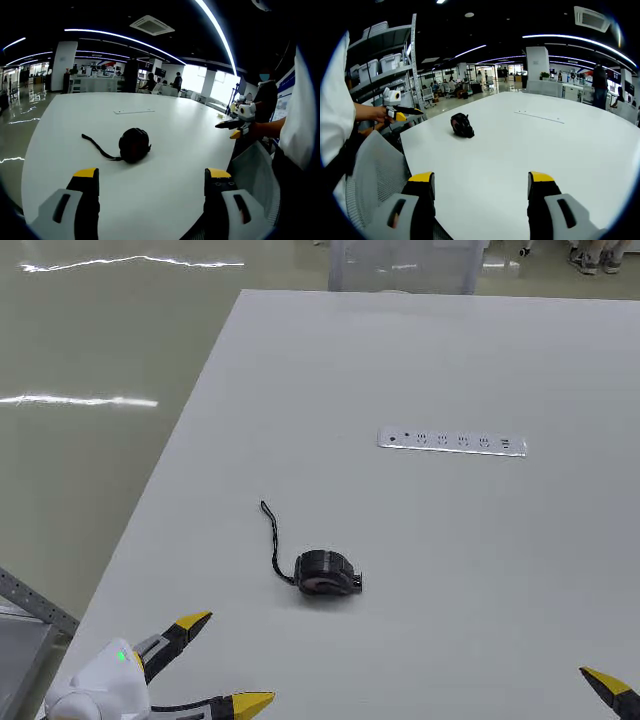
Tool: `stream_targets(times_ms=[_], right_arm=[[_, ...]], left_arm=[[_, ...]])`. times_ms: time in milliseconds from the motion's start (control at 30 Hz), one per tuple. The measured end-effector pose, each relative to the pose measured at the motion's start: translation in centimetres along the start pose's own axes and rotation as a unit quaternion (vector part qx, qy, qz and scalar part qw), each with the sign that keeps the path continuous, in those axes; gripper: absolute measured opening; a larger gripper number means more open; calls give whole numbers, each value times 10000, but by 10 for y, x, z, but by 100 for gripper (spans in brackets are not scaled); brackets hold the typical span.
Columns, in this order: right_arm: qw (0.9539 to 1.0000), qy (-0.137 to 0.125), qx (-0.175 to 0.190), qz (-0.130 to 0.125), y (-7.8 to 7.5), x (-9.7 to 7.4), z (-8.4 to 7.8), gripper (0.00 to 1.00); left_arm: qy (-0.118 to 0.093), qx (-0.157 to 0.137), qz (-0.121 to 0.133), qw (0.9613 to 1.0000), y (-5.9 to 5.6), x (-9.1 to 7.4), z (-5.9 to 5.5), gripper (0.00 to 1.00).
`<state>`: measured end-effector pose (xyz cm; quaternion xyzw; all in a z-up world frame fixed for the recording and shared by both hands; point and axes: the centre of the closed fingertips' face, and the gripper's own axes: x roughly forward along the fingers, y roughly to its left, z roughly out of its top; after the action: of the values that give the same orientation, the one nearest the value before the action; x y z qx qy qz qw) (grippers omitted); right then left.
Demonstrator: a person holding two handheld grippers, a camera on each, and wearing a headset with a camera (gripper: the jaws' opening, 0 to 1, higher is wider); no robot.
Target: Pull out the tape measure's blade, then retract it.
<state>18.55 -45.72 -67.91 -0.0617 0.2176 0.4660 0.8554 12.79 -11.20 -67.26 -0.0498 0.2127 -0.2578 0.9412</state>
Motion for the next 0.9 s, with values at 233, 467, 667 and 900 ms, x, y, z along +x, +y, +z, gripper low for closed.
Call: stream_targets(times_ms=[233, 467, 667, 900], right_arm=[[10000, 13, 17, 40, 1, 1, 0, 74], [9999, -36, -10, 113, 1, 3, 2, 72], [9998, -37, -4, 174, -1, 5, 3, 69], [9998, -41, -11, 218, -3, 7, 5, 69]], left_arm=[[2, 34, 4, 10000, 0, 2, 1, 85], [25, 139, -32, 9999, 2, 7, 3, 84], [63, 297, -111, 9995, 4, 16, 6, 84], [48, 352, -214, 9991, 5, 28, 10, 84]])
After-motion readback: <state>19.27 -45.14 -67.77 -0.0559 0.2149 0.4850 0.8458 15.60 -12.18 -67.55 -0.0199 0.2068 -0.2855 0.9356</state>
